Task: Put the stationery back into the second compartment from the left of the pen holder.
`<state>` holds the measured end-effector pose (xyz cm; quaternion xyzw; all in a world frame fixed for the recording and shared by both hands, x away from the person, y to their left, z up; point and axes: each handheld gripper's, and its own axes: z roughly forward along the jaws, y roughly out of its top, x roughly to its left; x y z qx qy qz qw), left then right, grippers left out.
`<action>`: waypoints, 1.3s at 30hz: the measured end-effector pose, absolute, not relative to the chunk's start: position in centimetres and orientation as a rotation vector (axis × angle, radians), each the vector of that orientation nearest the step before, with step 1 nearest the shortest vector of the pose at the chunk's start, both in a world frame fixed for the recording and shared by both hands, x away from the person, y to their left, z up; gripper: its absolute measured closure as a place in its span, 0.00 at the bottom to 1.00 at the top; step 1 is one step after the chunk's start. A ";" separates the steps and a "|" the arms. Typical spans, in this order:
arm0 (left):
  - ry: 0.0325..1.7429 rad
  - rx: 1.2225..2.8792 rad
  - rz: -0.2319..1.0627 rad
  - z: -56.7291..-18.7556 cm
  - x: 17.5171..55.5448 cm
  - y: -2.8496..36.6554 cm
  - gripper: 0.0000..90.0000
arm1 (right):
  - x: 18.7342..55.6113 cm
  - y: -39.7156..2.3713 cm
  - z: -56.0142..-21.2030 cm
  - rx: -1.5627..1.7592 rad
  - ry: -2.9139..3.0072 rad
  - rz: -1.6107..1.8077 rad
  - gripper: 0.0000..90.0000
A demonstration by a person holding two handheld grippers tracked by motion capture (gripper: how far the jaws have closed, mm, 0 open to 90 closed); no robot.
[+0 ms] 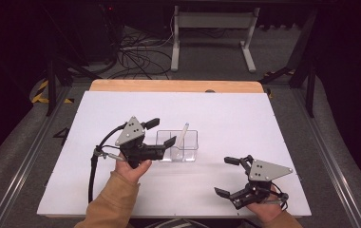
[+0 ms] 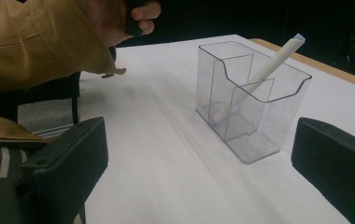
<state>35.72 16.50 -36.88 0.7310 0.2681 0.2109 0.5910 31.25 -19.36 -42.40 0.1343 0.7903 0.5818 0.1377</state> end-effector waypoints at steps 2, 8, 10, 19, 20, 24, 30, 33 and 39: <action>0.615 1.704 0.482 -36.7 35.4 16.9 0.20 | 31.3 -19.4 -42.4 0.392 2.283 1.685 0.05; 0.602 1.733 0.471 -36.4 34.4 18.7 0.18 | 31.3 -19.6 -42.4 0.405 2.275 1.683 0.05; 0.602 1.731 0.465 -36.5 34.1 19.5 0.18 | 31.2 -19.6 -42.4 0.409 2.272 1.685 0.05; 0.608 1.736 0.473 -37.1 32.9 22.6 0.16 | 31.3 -19.7 -42.5 0.430 2.263 1.678 0.05; 0.608 1.742 0.472 -37.3 32.7 22.8 0.16 | 31.2 -19.7 -42.5 0.432 2.261 1.678 0.05; 0.606 1.779 0.487 -38.0 31.8 23.8 0.16 | 31.3 -19.8 -42.6 0.440 2.256 1.679 0.05; 0.627 1.802 0.474 -39.4 30.7 25.3 0.15 | 31.4 -19.9 -42.7 0.454 2.250 1.676 0.05; 0.638 1.818 0.497 -40.2 30.2 26.0 0.15 | 31.4 -19.9 -42.7 0.455 2.246 1.674 0.05; 0.675 1.836 0.512 -42.4 29.6 27.4 0.15 | 31.5 -20.0 -42.9 0.461 2.242 1.667 0.05</action>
